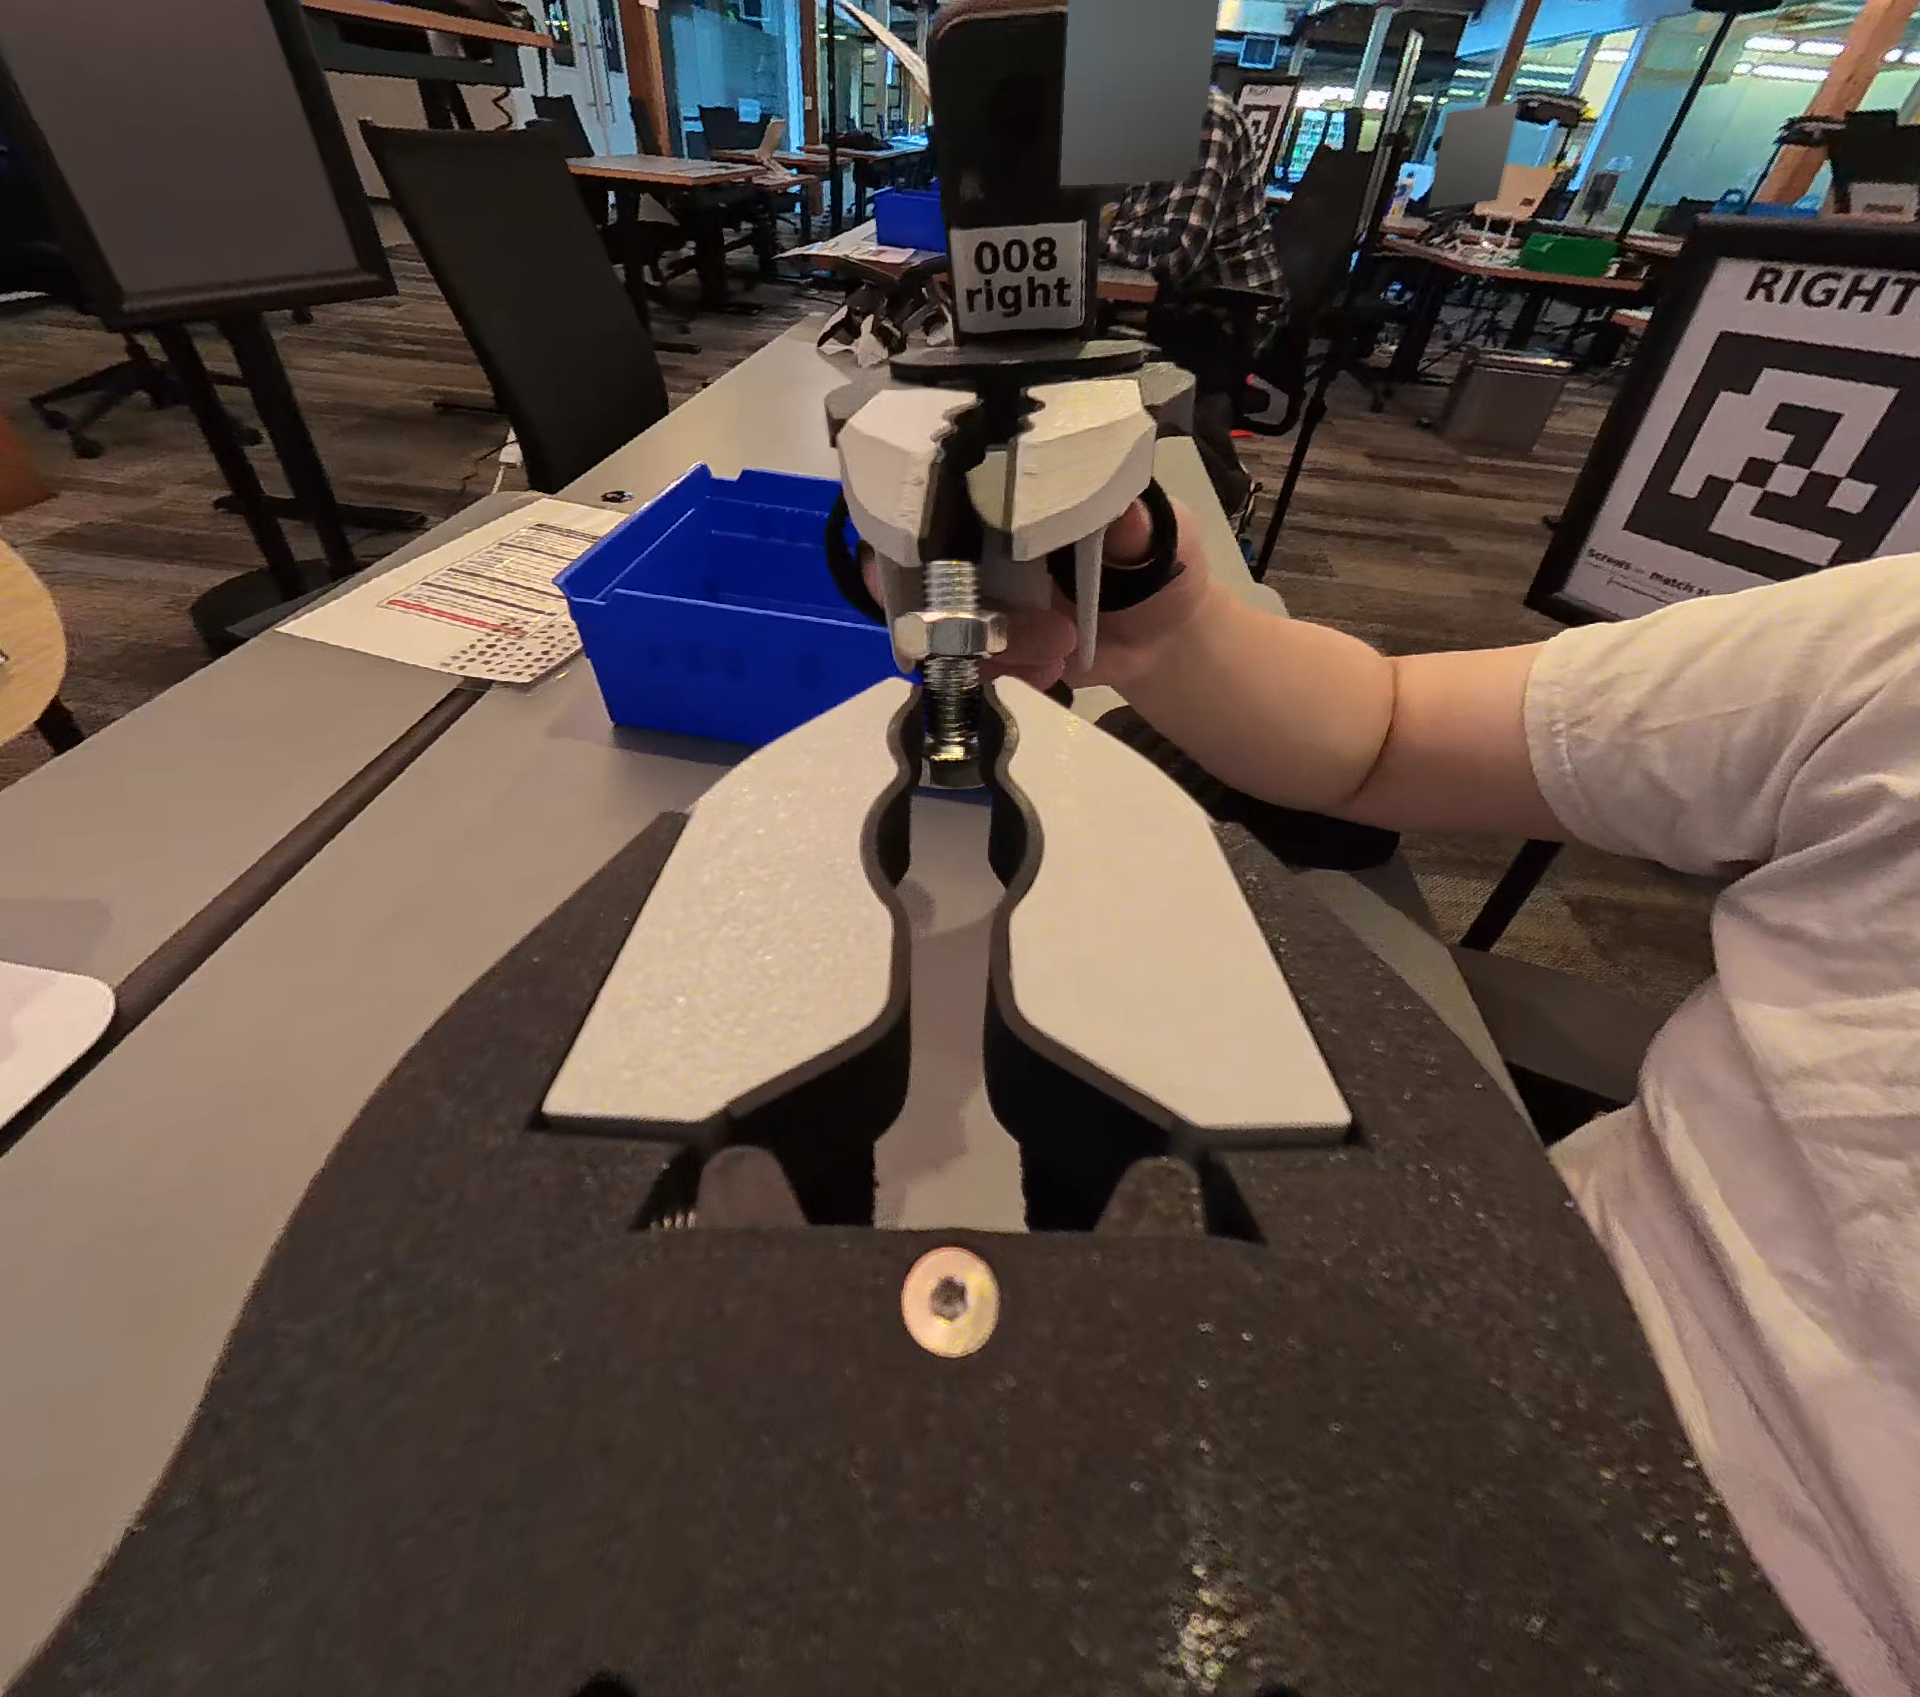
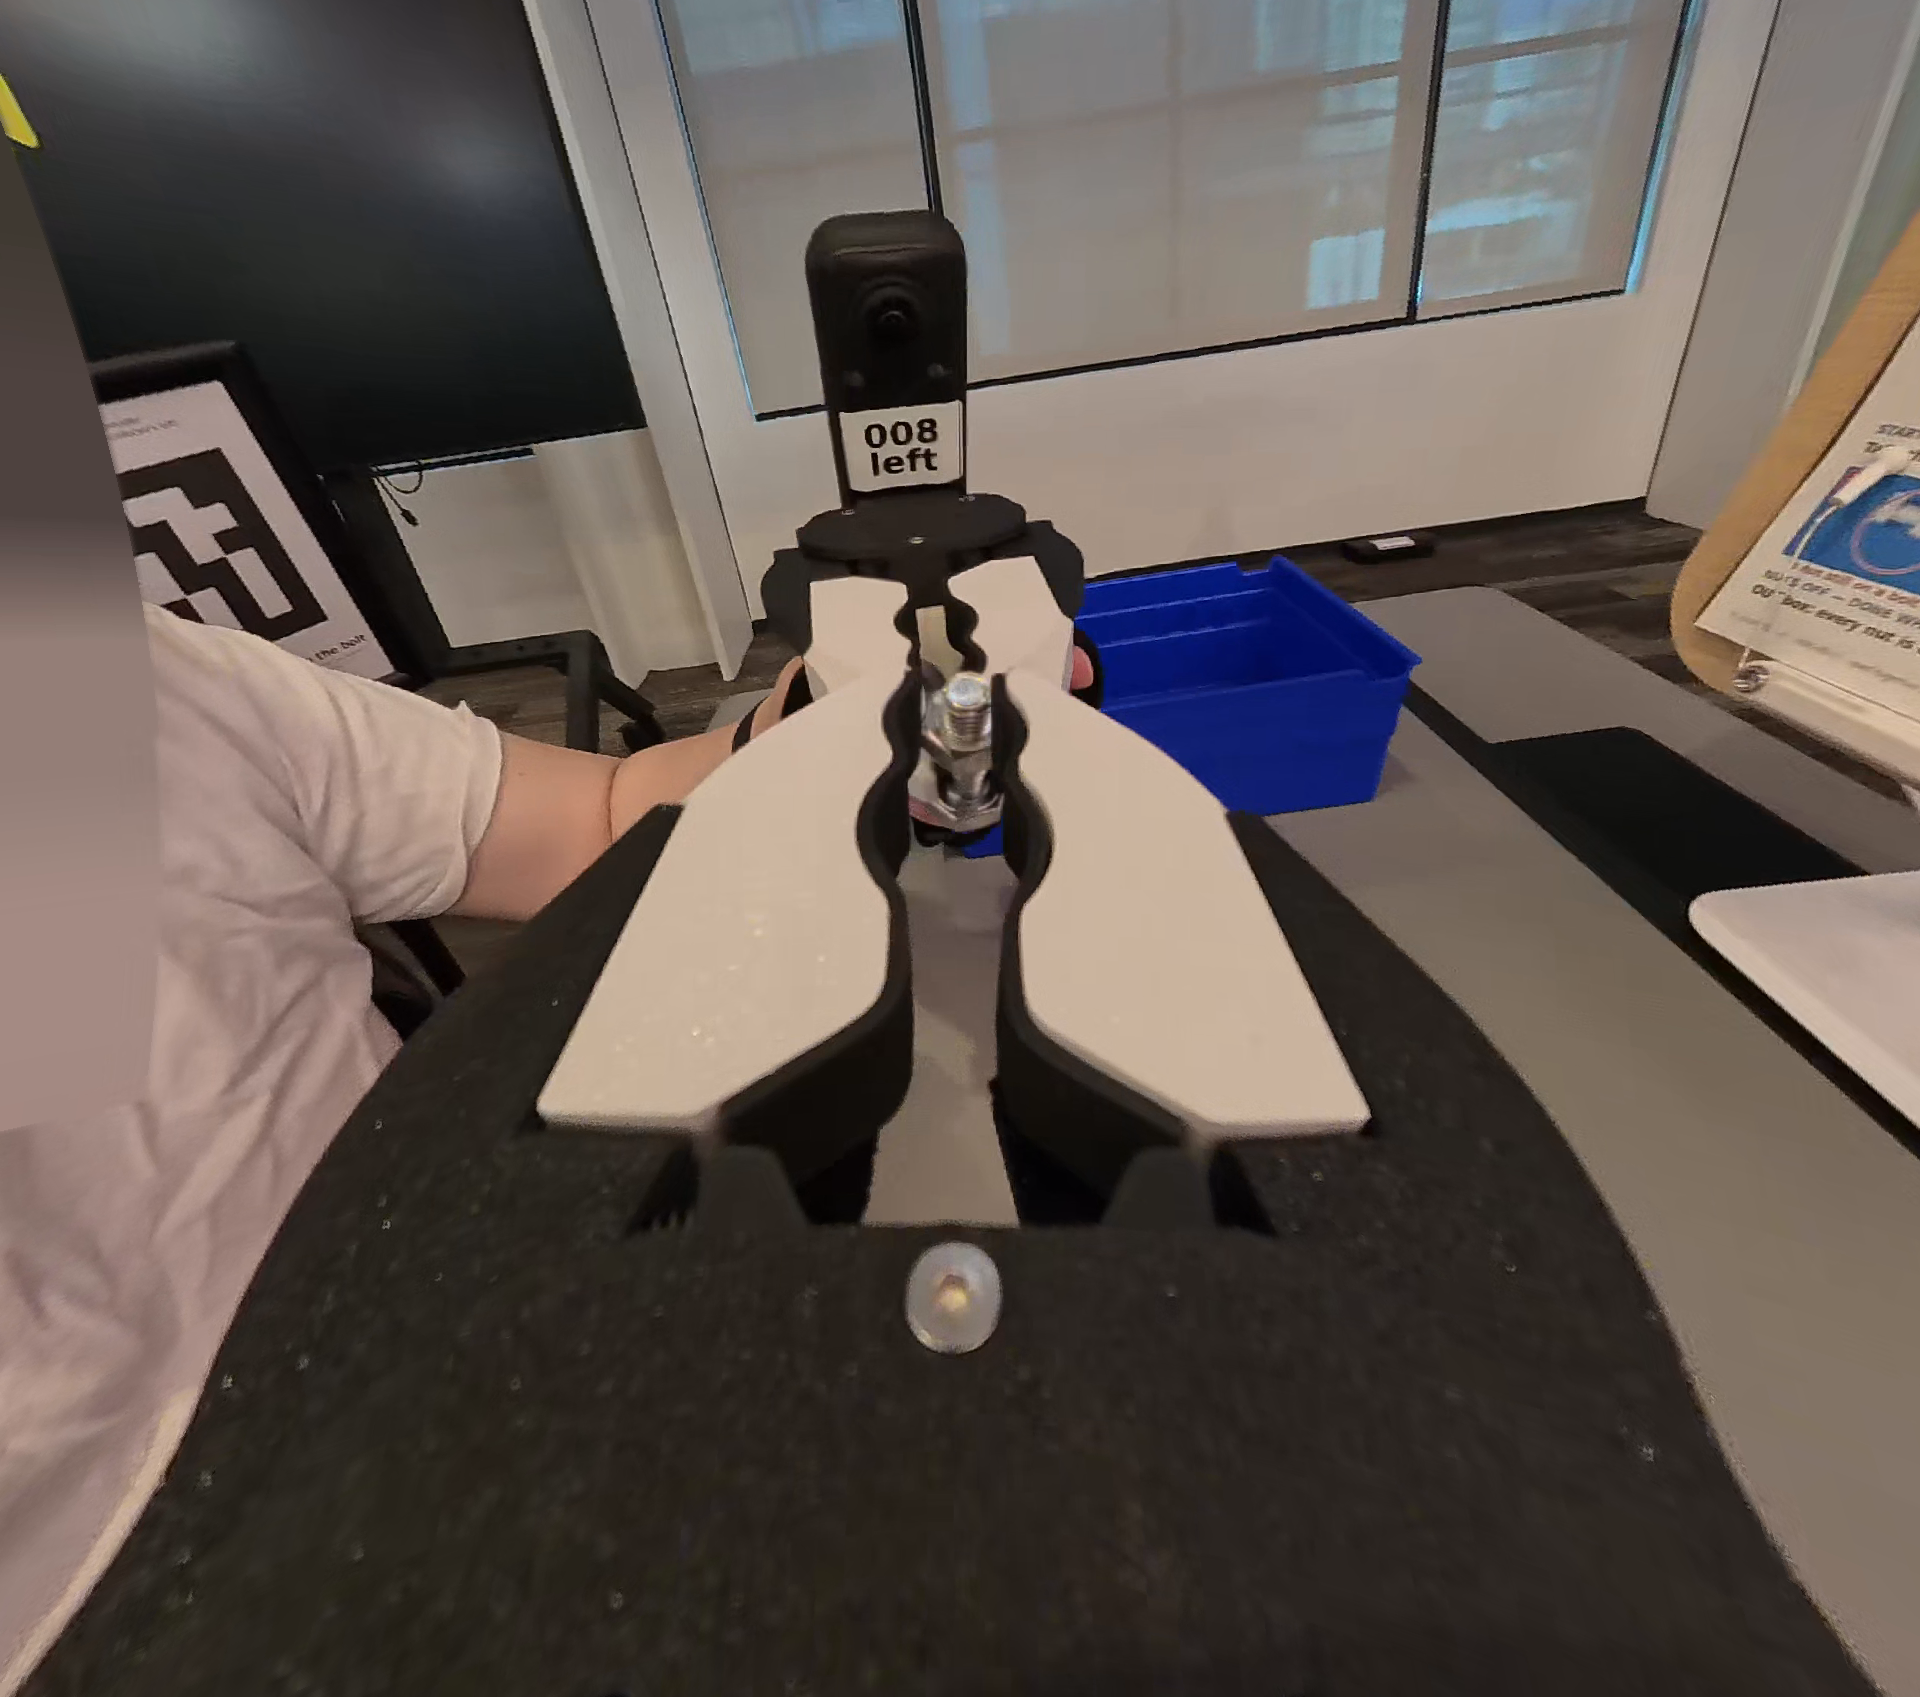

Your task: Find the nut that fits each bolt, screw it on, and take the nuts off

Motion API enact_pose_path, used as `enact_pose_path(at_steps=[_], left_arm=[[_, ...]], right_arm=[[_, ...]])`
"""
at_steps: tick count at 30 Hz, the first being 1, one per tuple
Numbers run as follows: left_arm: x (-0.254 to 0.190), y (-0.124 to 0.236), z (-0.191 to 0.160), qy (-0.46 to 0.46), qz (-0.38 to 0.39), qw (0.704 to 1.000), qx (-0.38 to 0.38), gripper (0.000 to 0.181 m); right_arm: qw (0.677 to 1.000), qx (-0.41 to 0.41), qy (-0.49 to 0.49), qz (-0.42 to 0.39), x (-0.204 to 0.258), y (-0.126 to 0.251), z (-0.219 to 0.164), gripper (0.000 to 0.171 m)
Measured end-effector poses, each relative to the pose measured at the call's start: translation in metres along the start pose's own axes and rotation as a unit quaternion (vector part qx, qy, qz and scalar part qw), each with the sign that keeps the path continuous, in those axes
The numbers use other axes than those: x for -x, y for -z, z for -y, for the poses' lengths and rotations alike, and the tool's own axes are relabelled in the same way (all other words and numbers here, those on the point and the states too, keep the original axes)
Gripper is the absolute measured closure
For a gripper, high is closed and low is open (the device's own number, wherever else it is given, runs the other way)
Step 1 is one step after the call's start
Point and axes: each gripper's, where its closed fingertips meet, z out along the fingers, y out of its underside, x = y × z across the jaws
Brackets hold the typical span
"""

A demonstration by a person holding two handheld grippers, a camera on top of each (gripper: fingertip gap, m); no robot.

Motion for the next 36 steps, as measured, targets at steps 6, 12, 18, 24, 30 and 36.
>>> enact_pose_path(at_steps=[6, 12, 18, 24, 30, 36], left_arm=[[-0.003, -0.002, -0.001, -0.004, -0.004, 1.000, 0.005, 0.173], [-0.002, -0.001, 0.002, -0.006, -0.001, 1.000, -0.007, 0.153], [-0.002, -0.007, -0.021, -0.033, 0.007, 0.997, 0.069, 0.134], [-0.016, -0.018, -0.030, -0.041, -0.027, 0.996, 0.076, 0.150], [-0.026, -0.021, -0.032, -0.036, -0.058, 0.995, 0.070, 0.156], [-0.029, -0.022, -0.033, -0.041, -0.067, 0.994, 0.070, 0.164]], right_arm=[[1.000, 0.014, 0.015, -0.003, 0.000, -0.004, -0.007, 0.162], [0.999, 0.028, 0.025, -0.016, -0.003, -0.003, -0.010, 0.162], [0.997, 0.050, 0.056, -0.010, 0.003, -0.001, -0.010, 0.162], [0.989, 0.086, 0.113, 0.026, 0.021, -0.005, -0.017, 0.162], [0.988, 0.091, 0.117, 0.042, 0.025, -0.005, -0.021, 0.162], [0.988, 0.087, 0.118, 0.051, 0.027, -0.005, -0.021, 0.162]])
